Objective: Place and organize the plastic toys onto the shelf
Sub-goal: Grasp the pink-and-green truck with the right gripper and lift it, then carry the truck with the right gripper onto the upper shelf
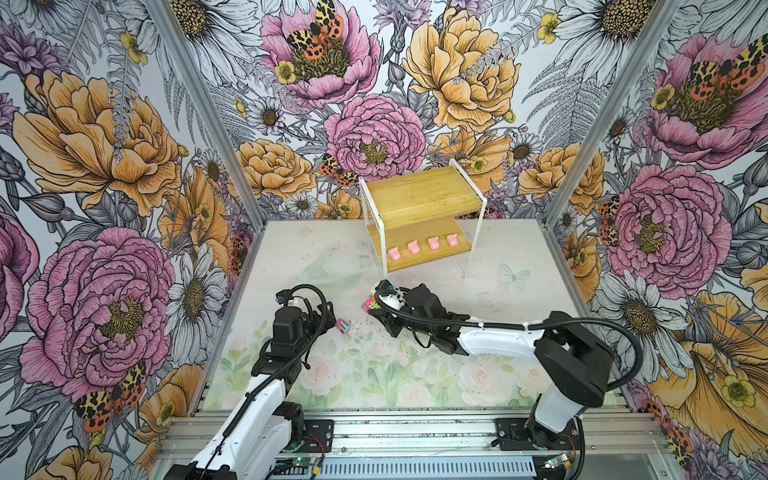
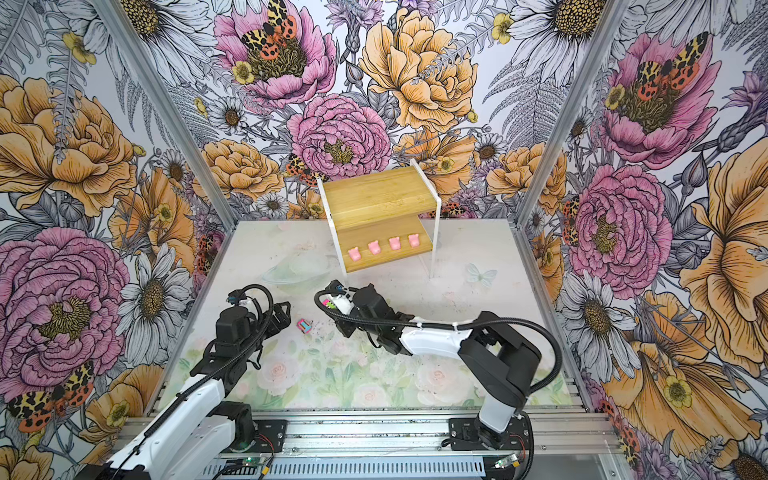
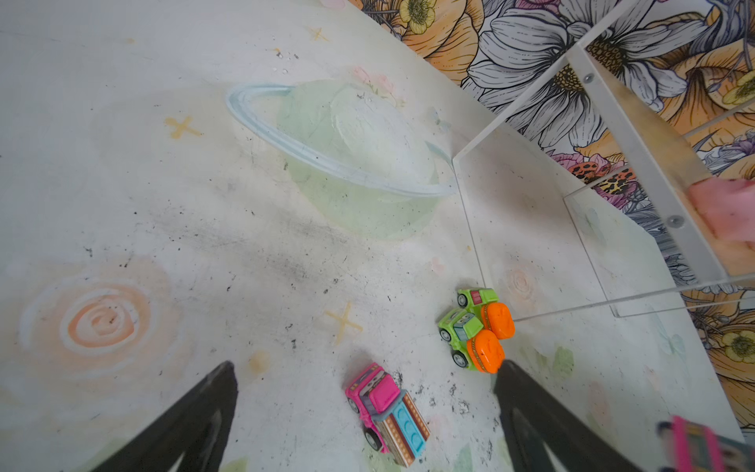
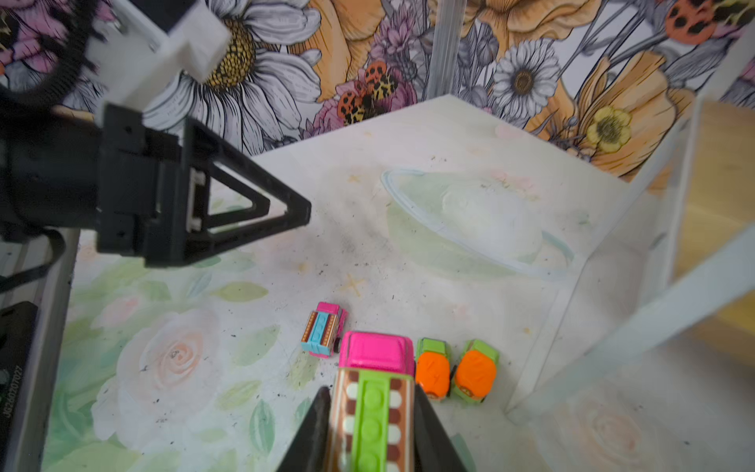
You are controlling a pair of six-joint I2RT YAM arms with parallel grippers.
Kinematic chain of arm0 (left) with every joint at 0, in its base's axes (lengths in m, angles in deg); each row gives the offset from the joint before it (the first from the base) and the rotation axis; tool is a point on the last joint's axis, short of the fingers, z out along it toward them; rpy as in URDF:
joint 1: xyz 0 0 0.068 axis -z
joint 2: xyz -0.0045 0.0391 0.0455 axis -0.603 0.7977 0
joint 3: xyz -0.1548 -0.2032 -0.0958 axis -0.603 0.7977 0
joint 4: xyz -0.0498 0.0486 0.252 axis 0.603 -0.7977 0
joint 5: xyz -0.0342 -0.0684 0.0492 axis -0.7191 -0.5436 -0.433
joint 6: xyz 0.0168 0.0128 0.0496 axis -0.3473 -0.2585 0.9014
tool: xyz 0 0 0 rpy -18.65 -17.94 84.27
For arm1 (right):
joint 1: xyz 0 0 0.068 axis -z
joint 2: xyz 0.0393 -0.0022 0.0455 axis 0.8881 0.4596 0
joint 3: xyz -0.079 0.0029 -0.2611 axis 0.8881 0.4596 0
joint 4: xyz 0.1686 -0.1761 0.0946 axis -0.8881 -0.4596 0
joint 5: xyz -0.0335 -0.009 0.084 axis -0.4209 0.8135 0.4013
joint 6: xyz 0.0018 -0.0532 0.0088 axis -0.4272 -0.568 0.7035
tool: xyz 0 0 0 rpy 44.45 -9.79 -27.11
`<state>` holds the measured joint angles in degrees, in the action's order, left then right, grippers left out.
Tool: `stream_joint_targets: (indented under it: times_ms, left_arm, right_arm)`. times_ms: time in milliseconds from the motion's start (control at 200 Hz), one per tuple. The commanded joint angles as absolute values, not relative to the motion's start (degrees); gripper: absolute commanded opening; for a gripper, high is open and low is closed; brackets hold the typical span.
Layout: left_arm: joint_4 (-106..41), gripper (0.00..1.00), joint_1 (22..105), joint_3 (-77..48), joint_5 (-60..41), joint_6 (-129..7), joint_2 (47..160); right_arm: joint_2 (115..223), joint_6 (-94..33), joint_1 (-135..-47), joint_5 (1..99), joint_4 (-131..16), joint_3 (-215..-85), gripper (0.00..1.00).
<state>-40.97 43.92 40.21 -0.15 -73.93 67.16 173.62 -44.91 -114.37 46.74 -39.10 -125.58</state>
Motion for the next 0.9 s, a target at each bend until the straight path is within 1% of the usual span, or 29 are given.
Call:
stream_joint_targets:
  times_ms: [0, 125, 150, 245, 330, 440, 560, 671, 811, 891]
  left_arm:
    - [-39.4, 0.99, 43.3, 39.7, -1.9, -73.7, 67.8]
    - [-40.0, 0.99, 43.4, 38.6, -2.1, -73.2, 68.4]
    - [-40.1, 0.99, 43.4, 38.4, -2.0, -73.0, 68.4]
    - [-40.0, 0.99, 43.4, 37.8, -2.2, -73.0, 68.4]
    - [-39.8, 0.99, 43.4, 37.4, -2.2, -72.9, 68.6]
    - [-39.6, 0.99, 43.4, 36.9, -2.5, -73.0, 69.0]
    - [-39.6, 0.99, 43.4, 36.3, -3.2, -73.0, 69.6]
    - [-39.9, 0.99, 43.4, 36.1, -3.3, -73.0, 69.7]
    - [-40.2, 0.99, 43.4, 36.1, -3.2, -73.1, 69.3]
    - [-40.3, 0.99, 43.4, 36.1, -3.1, -73.3, 69.2]
  right_arm:
    - [164.3, -46.9, -112.3, 47.7, -50.2, -127.6, 0.21]
    - [156.7, -48.8, -108.4, 45.7, -62.8, -134.7, 0.22]
    - [155.6, -49.0, -106.2, 45.1, -64.6, -136.2, 0.22]
    - [153.0, -49.1, -101.0, 43.6, -70.1, -142.1, 0.22]
    - [152.5, -48.6, -95.9, 42.7, -72.1, -146.7, 0.22]
    - [155.4, -46.9, -89.8, 42.4, -74.9, -152.6, 0.21]
    - [160.9, -45.6, -85.9, 42.0, -78.4, -159.8, 0.21]
    - [165.8, -44.7, -84.4, 41.4, -81.1, -166.0, 0.21]
    - [170.3, -43.5, -83.2, 39.5, -82.4, -171.2, 0.21]
    - [172.6, -42.3, -82.4, 40.1, -83.3, -173.8, 0.21]
